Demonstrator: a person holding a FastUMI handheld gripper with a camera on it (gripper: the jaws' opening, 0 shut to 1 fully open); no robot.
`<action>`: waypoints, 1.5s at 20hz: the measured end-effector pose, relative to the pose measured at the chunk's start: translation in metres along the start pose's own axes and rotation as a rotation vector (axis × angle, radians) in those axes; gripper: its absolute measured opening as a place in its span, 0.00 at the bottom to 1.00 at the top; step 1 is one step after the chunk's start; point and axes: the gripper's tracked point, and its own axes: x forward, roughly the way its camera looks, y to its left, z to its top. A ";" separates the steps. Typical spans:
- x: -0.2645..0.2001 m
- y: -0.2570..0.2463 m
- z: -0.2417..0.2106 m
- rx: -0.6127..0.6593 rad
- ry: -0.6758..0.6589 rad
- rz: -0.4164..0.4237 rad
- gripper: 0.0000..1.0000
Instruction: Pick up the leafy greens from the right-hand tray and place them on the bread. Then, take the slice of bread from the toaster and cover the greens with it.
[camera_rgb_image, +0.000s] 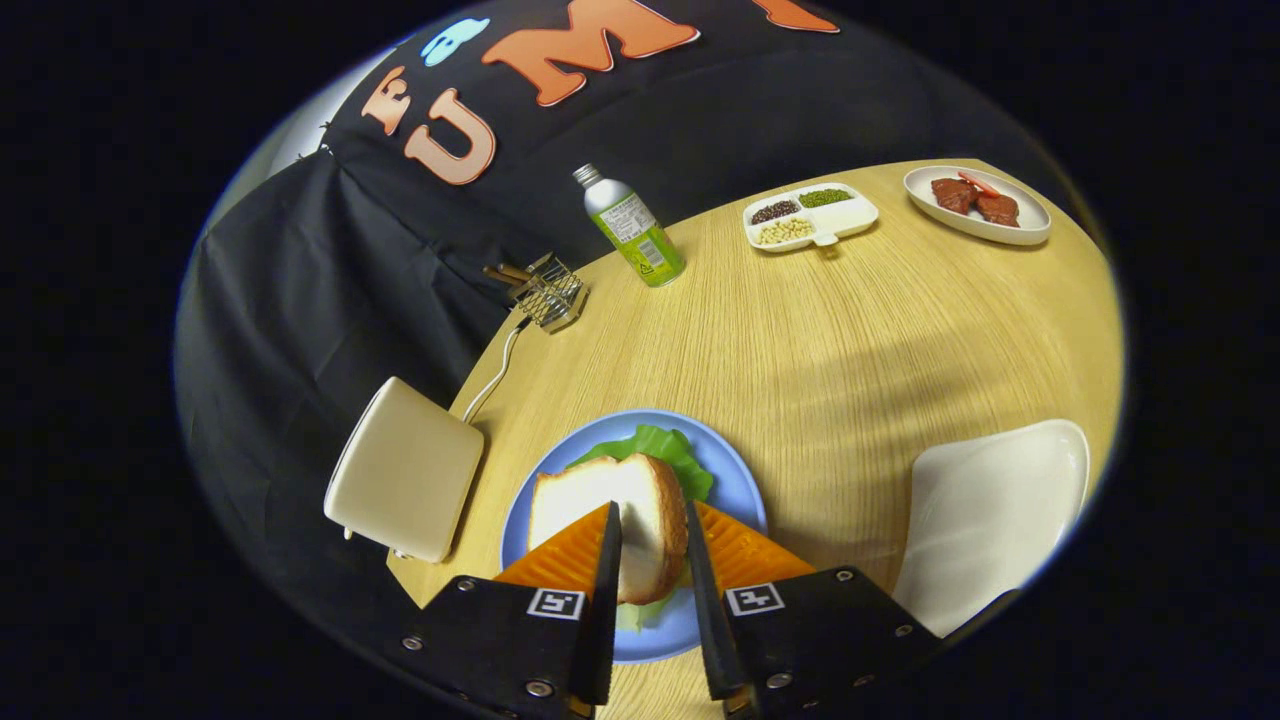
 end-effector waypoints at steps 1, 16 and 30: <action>-0.004 -0.001 0.008 -0.010 -0.027 -0.011 0.38; -0.146 0.054 0.108 -0.239 -0.505 -0.064 0.79; -0.271 0.080 0.112 -0.473 -0.829 -0.224 0.98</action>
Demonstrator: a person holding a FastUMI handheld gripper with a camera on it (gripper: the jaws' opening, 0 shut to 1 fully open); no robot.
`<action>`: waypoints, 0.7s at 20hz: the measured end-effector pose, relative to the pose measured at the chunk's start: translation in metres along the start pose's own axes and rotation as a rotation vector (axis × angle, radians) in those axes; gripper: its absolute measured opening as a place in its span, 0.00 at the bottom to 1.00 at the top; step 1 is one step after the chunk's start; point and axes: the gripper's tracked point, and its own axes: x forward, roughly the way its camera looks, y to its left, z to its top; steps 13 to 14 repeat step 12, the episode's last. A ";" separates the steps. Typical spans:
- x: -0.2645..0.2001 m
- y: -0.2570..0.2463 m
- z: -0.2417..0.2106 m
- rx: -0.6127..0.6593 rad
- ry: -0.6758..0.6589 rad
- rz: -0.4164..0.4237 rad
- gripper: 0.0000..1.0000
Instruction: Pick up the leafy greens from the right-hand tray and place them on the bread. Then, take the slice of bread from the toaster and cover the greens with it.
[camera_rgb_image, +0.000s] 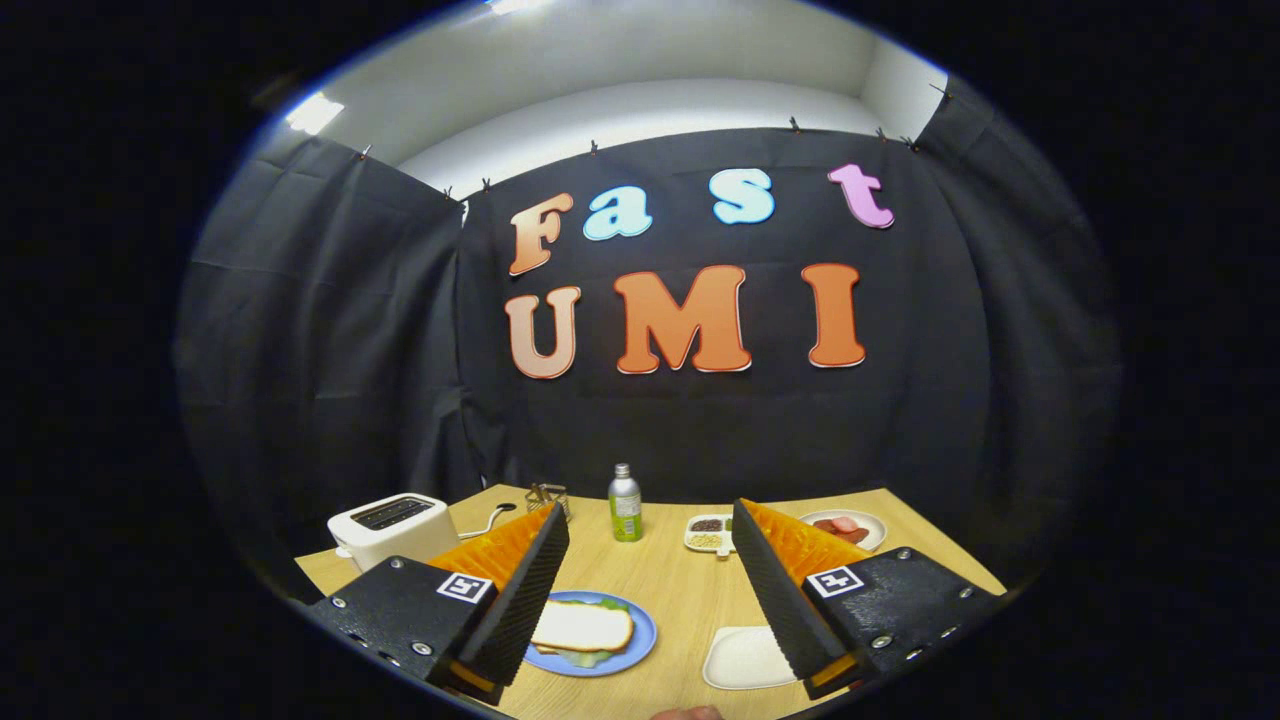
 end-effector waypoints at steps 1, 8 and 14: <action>-0.004 -0.001 0.008 -0.014 -0.036 -0.004 0.98; -0.034 -0.029 0.026 -0.005 -0.172 -0.072 0.98; -0.038 -0.031 0.030 0.010 -0.199 -0.071 0.98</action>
